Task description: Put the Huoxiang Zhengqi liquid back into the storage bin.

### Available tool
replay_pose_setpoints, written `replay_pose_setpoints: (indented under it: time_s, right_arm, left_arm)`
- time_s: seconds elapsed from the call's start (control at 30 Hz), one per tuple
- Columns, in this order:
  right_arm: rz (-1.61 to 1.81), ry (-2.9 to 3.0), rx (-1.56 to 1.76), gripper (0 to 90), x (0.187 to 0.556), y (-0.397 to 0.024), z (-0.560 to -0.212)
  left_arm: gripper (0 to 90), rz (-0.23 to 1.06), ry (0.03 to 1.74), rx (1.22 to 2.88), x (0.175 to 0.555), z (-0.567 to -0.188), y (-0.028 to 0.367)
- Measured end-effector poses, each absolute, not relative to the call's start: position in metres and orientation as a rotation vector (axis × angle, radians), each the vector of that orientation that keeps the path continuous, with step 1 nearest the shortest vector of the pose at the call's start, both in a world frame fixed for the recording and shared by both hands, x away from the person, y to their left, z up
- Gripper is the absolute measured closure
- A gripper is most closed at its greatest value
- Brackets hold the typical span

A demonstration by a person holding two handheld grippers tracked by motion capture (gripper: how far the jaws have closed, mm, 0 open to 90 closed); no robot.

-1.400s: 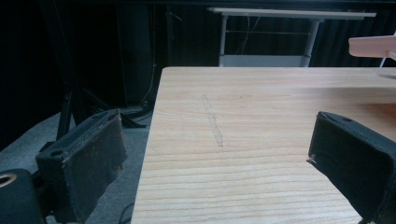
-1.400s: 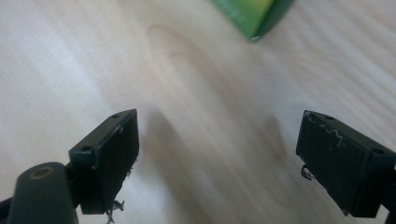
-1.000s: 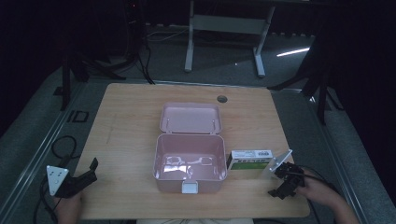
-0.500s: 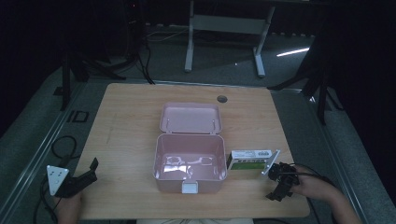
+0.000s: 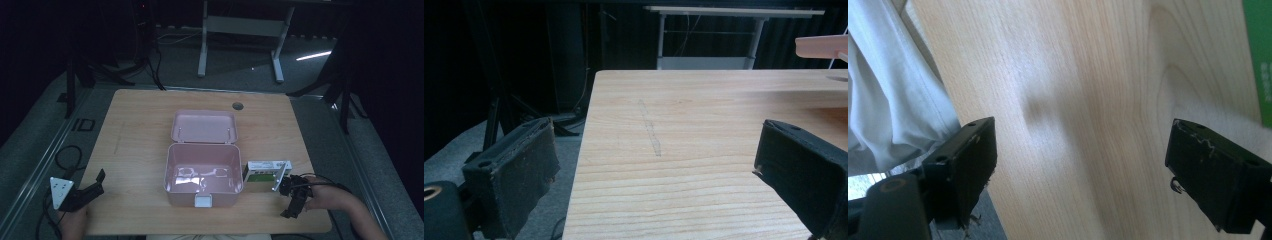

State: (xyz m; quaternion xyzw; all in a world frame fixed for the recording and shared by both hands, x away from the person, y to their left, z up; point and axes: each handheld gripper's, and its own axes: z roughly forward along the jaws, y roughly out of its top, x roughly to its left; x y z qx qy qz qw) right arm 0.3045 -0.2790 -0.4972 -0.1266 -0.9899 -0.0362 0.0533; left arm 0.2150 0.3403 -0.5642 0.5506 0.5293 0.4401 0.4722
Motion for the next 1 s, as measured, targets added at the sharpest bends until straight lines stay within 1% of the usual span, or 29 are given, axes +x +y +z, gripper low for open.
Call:
replay_pose_setpoints:
  time_s: [0.17, 0.33, 0.57, 0.83, 0.93, 1.0]
  right_arm:
    - [-0.099, -3.019, -0.333, 13.4, 0.305, -0.271, -0.490]
    - [-0.088, -3.004, -0.254, 17.0, 0.303, -0.261, -0.486]
    - [-0.045, -2.991, -0.217, 17.0, 0.305, -0.249, -0.480]
    - [-0.064, -3.011, -0.163, 17.0, 0.306, -0.240, -0.457]
    - [-0.077, -3.008, -0.130, 19.8, 0.308, -0.238, -0.447]
    - [-0.079, -3.012, -0.114, 20.0, 0.309, -0.237, -0.441]
  left_arm:
    - [4.0, 1.077, 1.295, 1.349, 0.215, -0.564, 0.340]
    - [4.0, 1.077, 1.295, 1.351, 0.215, -0.564, 0.340]
    - [4.0, 1.072, 1.296, 1.350, 0.215, -0.564, 0.341]
    - [3.9, 1.072, 1.295, 1.351, 0.215, -0.564, 0.340]
    - [3.9, 1.071, 1.296, 1.350, 0.215, -0.564, 0.341]
    - [4.0, 1.070, 1.296, 1.351, 0.215, -0.564, 0.341]
